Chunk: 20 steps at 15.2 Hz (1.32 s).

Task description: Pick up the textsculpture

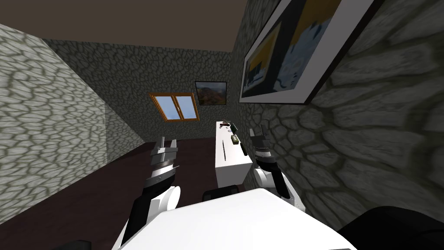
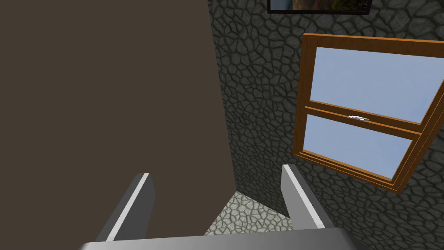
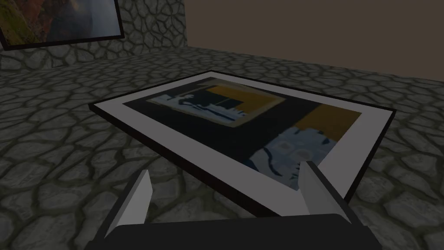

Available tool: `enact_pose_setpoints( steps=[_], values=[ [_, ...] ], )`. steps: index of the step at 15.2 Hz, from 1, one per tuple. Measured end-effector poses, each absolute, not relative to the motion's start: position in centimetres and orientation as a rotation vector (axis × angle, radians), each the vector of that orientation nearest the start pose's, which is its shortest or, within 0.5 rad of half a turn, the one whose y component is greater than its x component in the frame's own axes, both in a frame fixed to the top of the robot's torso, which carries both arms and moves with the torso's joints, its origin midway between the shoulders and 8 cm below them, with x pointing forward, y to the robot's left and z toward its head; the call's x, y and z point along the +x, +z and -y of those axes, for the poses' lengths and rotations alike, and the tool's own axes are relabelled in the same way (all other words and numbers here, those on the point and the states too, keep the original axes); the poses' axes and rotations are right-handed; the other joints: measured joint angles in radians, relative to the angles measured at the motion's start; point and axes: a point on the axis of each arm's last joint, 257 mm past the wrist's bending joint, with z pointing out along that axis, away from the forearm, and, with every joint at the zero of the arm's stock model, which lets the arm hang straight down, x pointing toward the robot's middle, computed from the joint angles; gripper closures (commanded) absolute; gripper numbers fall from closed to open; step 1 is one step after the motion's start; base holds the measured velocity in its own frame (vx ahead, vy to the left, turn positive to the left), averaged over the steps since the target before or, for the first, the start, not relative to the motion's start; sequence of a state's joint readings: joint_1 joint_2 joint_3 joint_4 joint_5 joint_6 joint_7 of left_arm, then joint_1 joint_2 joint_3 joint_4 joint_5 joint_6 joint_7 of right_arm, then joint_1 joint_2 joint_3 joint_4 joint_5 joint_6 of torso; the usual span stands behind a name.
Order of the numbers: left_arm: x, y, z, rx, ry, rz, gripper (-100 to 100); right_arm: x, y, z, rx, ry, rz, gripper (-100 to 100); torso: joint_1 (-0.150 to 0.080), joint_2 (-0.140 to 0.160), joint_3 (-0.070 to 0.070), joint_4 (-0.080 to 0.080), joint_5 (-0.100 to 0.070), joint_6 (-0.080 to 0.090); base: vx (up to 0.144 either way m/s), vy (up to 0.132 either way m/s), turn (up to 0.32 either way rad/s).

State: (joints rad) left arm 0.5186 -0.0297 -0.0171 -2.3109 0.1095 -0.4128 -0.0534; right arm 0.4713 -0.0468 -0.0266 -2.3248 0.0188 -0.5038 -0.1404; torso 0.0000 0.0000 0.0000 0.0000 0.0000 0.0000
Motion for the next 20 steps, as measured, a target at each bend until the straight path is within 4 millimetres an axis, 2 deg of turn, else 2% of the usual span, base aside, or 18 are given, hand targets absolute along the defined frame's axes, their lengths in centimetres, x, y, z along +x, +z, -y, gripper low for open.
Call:
enact_pose_setpoints(
  steps=[6, 11, 20],
  values=[
    [34.9, 1.5, -29.2, -0.787, -1.318, -0.586, 0, 35.5, 3.2, 28.5, 0.678, 1.421, -0.676, -100, 0.01, 0.001, 0.0, 0.0, 0.002, 0.0, -0.009, 0.131, -0.017],
    [34.9, 1.5, -29.2, -0.787, -1.318, -0.586, 0, 37.3, 0.6, 30.2, 0.782, 1.409, -0.74, -100, 0.012, 0.001, 0.0, 0.0, 0.003, 0.0, -0.007, 0.148, -0.017],
    [34.9, 1.5, -29.2, -0.787, -1.318, -0.586, 0, 39.5, -3.3, 32.7, 0.964, 1.379, -0.816, -100, 0.007, -0.001, 0.0, 0.0, 0.002, 0.0, 0.004, 0.102, -0.014]
  ],
)
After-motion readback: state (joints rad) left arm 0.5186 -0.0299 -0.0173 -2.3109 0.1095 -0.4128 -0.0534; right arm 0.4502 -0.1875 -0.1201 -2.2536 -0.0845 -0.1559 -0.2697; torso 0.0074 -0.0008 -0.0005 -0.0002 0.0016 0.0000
